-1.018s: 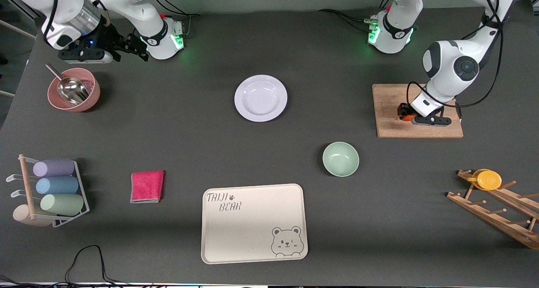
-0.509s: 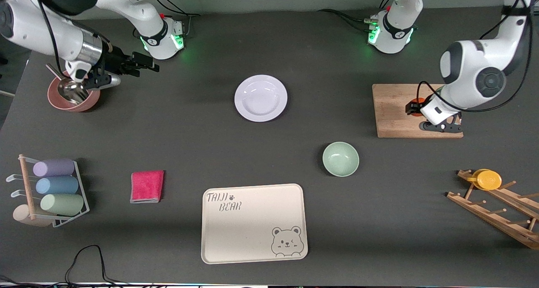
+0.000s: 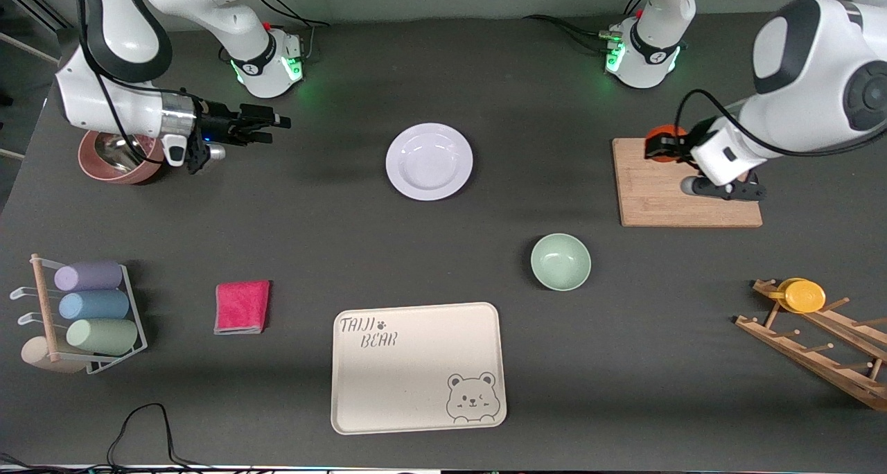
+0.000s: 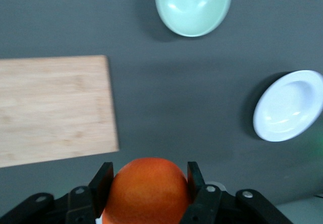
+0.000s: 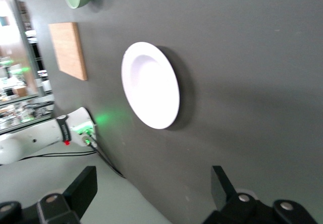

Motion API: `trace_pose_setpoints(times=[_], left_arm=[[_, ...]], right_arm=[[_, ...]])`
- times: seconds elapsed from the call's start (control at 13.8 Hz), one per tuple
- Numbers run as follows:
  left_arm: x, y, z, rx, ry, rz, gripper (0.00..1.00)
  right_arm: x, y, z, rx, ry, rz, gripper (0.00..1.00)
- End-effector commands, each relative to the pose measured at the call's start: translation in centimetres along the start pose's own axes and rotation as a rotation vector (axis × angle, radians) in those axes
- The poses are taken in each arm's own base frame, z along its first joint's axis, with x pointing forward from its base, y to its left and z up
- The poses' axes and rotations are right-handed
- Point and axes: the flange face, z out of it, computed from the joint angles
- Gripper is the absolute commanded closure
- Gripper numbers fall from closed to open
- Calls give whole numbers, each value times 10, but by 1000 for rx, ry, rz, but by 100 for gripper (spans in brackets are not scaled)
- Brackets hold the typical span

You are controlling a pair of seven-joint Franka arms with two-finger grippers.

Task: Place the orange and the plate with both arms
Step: 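Lift the orange with the left gripper and carry it over the plate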

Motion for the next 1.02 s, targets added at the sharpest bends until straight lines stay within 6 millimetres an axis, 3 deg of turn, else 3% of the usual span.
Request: trace_pose_setpoints(times=[0.0, 0.29, 0.51, 0.65, 0.95], left_arm=[[-30, 61, -2, -23, 10, -94, 100], [-61, 161, 27, -24, 97, -221, 100], [-72, 220, 60, -64, 142, -292, 100], [-81, 260, 93, -87, 171, -335, 100], [-85, 310, 180, -38, 252, -385, 100]], right_arm=[[5, 32, 20, 106, 27, -55, 0], [9, 87, 59, 213, 77, -161, 0], [8, 114, 84, 269, 101, -171, 0], [7, 127, 95, 278, 117, -167, 0], [6, 147, 109, 281, 140, -149, 0]])
